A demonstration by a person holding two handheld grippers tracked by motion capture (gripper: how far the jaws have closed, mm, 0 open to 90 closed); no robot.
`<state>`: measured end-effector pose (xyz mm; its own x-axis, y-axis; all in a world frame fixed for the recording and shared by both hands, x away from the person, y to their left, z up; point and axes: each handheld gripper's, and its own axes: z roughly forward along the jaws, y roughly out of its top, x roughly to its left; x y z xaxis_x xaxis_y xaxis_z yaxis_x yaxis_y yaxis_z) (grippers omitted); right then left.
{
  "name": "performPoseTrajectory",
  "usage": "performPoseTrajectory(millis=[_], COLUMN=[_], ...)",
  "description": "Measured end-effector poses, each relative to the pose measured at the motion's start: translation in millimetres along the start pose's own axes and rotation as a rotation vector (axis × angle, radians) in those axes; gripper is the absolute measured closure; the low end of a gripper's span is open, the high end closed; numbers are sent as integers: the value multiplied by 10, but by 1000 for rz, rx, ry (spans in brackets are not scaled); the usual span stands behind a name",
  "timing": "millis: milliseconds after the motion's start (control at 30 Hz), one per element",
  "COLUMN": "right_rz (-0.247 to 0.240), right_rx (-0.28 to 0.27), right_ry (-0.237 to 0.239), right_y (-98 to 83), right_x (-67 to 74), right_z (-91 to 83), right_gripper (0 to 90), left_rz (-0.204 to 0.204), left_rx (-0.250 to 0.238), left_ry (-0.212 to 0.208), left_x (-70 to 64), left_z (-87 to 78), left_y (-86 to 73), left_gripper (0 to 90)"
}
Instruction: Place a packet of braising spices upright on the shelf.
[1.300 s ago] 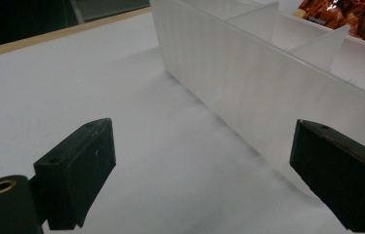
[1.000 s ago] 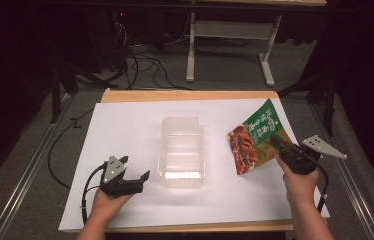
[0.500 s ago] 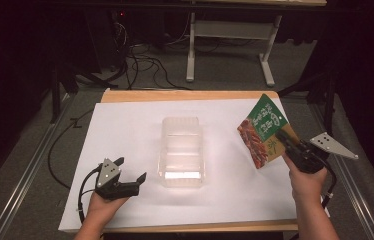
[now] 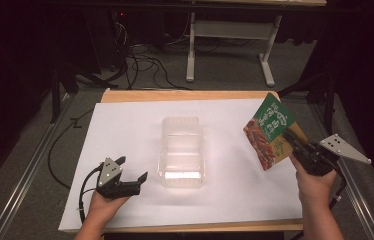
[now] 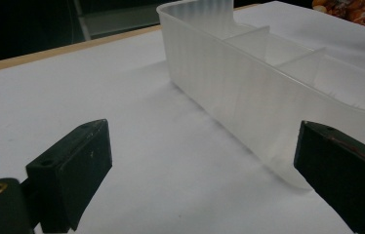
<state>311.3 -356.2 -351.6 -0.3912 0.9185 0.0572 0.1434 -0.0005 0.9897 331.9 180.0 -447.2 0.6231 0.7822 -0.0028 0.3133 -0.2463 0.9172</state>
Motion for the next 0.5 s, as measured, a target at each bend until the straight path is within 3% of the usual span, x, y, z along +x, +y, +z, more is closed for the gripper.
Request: performPoseTrajectory(millis=[267,500], right_rz=[-11,4], right_rx=[16,67], right_ry=[2,42], right_y=[1,-2], right_x=[22,28], right_z=[-25,20], right_gripper=[900,900], left_rz=[6,9], left_rx=[-4,-1], left_ry=[-5,-9], left_x=[1,-8], left_z=[-19,-9], left_y=[3,3], left_gripper=[73,73])
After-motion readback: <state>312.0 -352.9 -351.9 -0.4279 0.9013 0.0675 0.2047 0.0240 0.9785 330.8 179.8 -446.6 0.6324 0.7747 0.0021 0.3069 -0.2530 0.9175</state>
